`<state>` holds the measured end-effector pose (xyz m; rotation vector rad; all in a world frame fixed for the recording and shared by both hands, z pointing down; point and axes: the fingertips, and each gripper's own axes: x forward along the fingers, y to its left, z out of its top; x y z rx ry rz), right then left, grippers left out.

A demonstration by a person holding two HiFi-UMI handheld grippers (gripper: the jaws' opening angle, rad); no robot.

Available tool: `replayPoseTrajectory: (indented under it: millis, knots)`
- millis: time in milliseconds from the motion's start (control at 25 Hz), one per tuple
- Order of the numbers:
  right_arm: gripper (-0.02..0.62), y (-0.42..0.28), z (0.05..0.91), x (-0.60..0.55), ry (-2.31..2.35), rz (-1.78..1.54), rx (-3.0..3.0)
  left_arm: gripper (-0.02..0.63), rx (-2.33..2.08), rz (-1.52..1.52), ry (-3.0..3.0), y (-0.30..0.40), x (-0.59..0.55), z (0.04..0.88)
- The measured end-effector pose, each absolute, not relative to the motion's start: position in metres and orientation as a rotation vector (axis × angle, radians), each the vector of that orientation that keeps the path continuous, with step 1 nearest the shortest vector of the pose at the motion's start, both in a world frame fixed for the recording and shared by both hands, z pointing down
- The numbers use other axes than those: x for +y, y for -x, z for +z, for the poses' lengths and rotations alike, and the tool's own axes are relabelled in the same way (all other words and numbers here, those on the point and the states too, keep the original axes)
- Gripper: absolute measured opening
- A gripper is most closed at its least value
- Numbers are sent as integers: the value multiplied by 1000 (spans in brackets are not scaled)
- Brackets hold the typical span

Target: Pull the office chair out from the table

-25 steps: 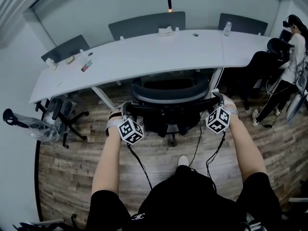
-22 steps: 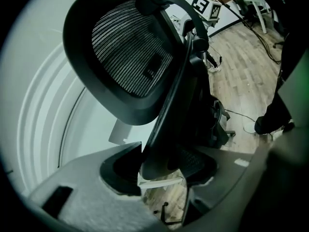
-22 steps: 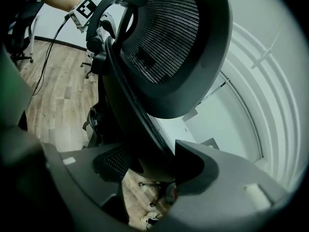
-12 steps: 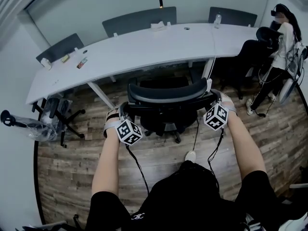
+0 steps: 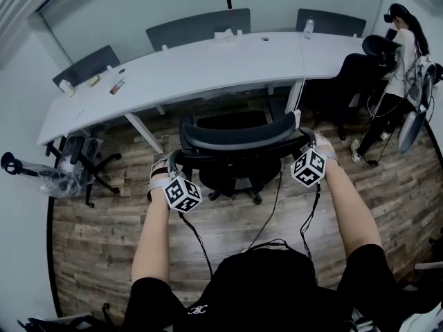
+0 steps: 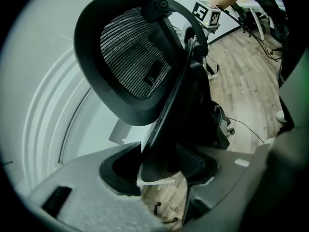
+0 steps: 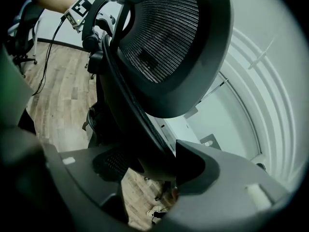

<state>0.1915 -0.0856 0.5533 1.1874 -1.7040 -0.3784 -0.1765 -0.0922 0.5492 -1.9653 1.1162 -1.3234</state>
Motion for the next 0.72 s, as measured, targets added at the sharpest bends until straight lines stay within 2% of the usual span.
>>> replayPoseTrajectory:
  millis: [160, 320, 360, 400, 440, 480, 520, 560, 720]
  knots:
    - [285, -197, 551, -82, -1185, -414, -1731, 222, 1147, -1314, 1985, 172, -81, 548]
    - [322, -207, 541, -63, -1266, -444, -1806, 258, 1323, -1250, 2064, 164, -62, 545]
    - [313, -209, 535, -53, -1298, -437, -1838, 233, 1396, -1194, 2098, 163, -53, 539]
    - [283, -210, 528, -42, -1333, -421, -1876, 149, 1477, -1119, 2128, 162, -44, 531]
    - [224, -210, 521, -31, -1373, -396, -1919, 72, 1557, -1036, 2153, 163, -34, 521]
    - [171, -209, 515, -19, -1421, -363, -1961, 54, 1631, -951, 2178, 161, -23, 511]
    - [84, -209, 510, -7, -1478, -321, -1996, 12, 1695, -866, 2214, 157, -10, 503]
    - [9, -208, 506, 4, -1537, -271, -2023, 3, 1748, -784, 2267, 150, 4, 497]
    - [6, -194, 496, 44, -1696, -19, -2174, 8, 1980, -535, 2487, 115, 52, 493]
